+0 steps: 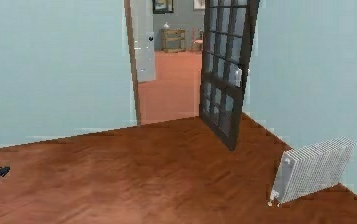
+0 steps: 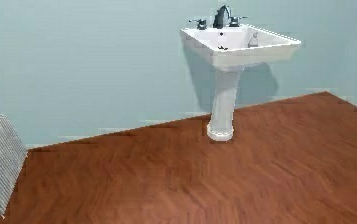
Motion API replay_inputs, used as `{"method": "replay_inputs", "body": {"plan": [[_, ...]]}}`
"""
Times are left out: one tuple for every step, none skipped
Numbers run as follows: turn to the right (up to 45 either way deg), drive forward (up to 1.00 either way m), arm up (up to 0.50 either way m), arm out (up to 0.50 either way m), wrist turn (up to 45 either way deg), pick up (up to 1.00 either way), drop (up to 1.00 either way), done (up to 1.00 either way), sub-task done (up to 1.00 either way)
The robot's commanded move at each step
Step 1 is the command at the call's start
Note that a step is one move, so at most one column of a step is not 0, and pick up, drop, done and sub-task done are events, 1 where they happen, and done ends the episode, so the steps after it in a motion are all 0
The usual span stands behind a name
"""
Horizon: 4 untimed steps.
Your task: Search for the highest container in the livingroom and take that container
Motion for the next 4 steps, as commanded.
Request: {"method": "replay_inputs", "body": {"plan": [[0.0, 1.00, 0.00, 0.00, 0.0, 0.00, 0.00, 0.00, 0.00], [0.0, 1.00, 0.00, 0.00, 0.0, 0.00, 0.00, 0.00, 0.00], [0.0, 0.35, 0.00, 0.00, 0.0, 0.00, 0.00, 0.00, 0.00], [-27.0, 0.00, 0.00, 0.00, 0.0, 0.00, 0.00, 0.00, 0.00]]}}
